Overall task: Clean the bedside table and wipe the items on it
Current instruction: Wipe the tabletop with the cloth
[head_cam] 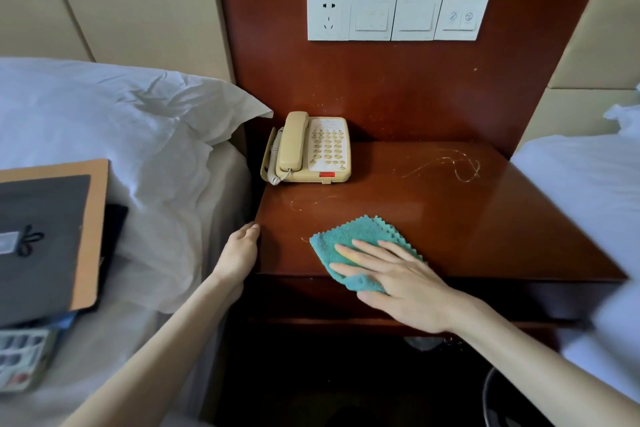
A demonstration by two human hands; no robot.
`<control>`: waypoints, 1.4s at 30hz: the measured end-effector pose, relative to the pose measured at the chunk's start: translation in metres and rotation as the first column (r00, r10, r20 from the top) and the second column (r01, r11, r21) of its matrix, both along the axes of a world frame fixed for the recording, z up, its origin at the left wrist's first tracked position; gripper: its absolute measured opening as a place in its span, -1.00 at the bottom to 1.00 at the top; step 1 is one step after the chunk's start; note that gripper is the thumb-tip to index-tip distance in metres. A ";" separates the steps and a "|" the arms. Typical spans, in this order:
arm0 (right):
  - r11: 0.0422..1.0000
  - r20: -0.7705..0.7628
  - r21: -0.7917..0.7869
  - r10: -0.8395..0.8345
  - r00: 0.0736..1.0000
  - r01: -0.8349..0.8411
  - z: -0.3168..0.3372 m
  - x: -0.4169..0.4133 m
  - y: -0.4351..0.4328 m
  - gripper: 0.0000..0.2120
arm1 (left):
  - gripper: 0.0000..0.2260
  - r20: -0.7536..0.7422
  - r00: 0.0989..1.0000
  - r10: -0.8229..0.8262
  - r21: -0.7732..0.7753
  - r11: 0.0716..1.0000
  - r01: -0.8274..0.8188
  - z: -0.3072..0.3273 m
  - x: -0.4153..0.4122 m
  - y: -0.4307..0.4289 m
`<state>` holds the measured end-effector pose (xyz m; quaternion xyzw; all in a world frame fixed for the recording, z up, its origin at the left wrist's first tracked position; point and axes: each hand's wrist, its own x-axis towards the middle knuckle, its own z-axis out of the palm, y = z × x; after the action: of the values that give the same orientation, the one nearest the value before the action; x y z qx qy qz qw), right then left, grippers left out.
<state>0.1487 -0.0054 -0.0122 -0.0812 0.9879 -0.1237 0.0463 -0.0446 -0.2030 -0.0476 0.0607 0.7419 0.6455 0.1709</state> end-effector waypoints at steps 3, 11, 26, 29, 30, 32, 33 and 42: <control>0.982 -0.067 0.180 0.065 0.996 -0.052 -0.008 -0.001 -0.010 -0.46 | -0.67 0.018 1.000 0.008 0.018 1.000 -0.008 -0.001 0.000 0.001; 0.992 -0.047 0.094 0.085 0.995 -0.081 -0.004 -0.061 -0.035 -0.50 | -0.79 -0.005 1.000 0.026 0.026 0.999 -0.026 0.000 0.004 0.000; 0.959 0.039 0.011 -0.284 0.958 0.284 0.006 -0.080 0.048 -0.55 | -0.64 0.004 1.000 -0.017 -0.012 1.000 0.017 0.003 0.004 -0.002; 0.955 0.029 0.006 -0.296 0.955 0.296 0.004 -0.079 0.052 -0.56 | -0.65 0.019 1.000 -0.010 0.009 1.000 0.010 0.003 0.005 -0.002; 0.955 0.027 0.006 -0.296 0.955 0.296 0.003 -0.079 0.051 -0.56 | -0.66 0.022 1.000 -0.009 0.014 1.000 0.008 0.002 0.005 -0.002; 0.956 0.026 0.010 -0.292 0.956 0.292 0.001 -0.080 0.049 -0.55 | -0.67 0.034 0.999 0.001 0.023 1.000 -0.002 0.001 0.005 -0.002; 0.958 0.026 0.011 -0.287 0.957 0.287 0.000 -0.081 0.047 -0.54 | -0.67 0.042 0.999 0.010 0.030 1.000 -0.011 0.001 0.004 -0.002; 0.995 0.012 0.000 -0.101 0.995 0.101 -0.003 -0.121 -0.009 -0.51 | -0.77 0.097 0.992 0.076 0.078 0.994 -0.083 0.000 0.003 0.000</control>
<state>0.0275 -0.0148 -0.0153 -0.0303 0.9904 -0.1266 0.0457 -0.0416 -0.2032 -0.0474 0.0075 0.7079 0.6836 0.1773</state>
